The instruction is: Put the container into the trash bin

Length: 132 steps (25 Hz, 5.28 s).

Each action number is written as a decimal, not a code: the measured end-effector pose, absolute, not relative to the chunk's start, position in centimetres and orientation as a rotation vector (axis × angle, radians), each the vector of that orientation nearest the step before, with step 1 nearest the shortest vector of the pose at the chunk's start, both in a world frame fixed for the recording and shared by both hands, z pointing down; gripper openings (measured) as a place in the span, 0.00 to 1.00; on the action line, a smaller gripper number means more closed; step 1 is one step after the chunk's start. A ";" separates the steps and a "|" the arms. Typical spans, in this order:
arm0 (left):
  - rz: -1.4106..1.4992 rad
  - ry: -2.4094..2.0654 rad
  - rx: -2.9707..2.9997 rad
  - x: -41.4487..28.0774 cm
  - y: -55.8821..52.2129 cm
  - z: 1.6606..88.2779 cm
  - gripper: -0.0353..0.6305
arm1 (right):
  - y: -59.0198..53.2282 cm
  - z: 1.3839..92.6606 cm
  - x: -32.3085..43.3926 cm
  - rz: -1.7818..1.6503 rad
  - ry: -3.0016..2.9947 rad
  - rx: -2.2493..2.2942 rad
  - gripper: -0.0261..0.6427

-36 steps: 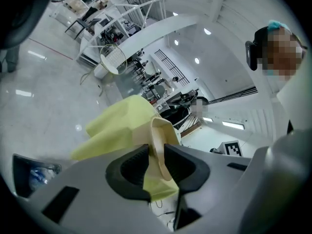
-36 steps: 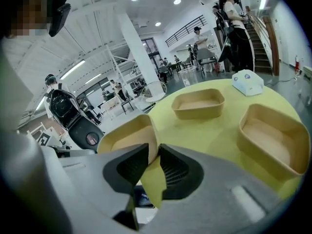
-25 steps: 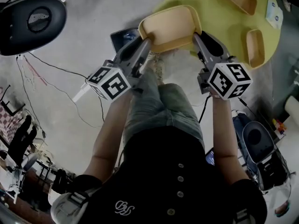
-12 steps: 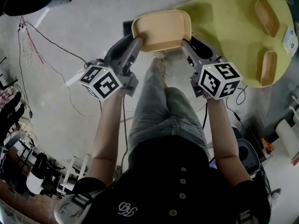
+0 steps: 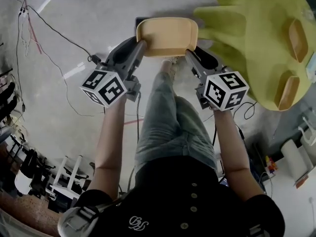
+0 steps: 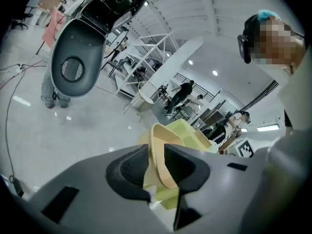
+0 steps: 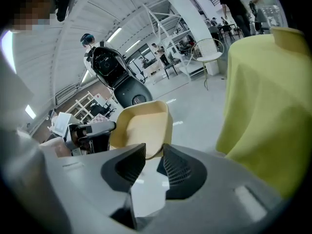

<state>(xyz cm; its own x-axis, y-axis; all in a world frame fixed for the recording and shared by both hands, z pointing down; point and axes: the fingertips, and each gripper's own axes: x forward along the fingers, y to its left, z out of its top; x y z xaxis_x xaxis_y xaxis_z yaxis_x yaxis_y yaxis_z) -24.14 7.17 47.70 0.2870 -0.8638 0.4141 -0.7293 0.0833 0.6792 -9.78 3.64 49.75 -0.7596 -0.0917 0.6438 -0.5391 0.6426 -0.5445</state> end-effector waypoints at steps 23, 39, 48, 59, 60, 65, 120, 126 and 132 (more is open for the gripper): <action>-0.023 -1.429 1.597 -23.1 9.8 60.0 0.21 | 7.5 61.9 -9.2 1.096 -2.127 0.441 0.25; 0.051 -1.492 1.591 -21.2 8.3 61.6 0.30 | 6.8 62.7 -6.9 1.096 -2.134 0.495 0.33; 0.044 -1.410 1.699 -19.7 6.6 57.1 0.30 | 5.8 57.7 -6.8 1.092 -2.210 0.587 0.33; 0.043 -1.226 1.887 -17.7 1.2 45.7 0.30 | 1.5 46.9 -8.1 1.092 -2.335 0.762 0.33; 0.039 -1.205 1.899 -17.2 0.7 44.6 0.30 | 1.0 45.8 -7.6 1.087 -2.350 0.792 0.33; 0.060 -1.127 1.983 -13.9 -1.9 39.3 0.30 | -1.2 40.8 -4.5 1.062 -2.406 0.930 0.33; 0.541 -0.182 2.461 28.3 -4.2 40.2 0.30 | 7.0 41.4 38.8 1.139 -1.808 2.439 0.20; 0.532 -0.258 2.439 29.1 -4.6 41.3 0.30 | 7.7 43.1 39.5 1.202 -1.799 2.427 0.20; 0.552 -0.265 2.406 30.6 -5.4 42.3 0.30 | 7.1 44.0 40.2 1.284 -1.832 2.389 0.20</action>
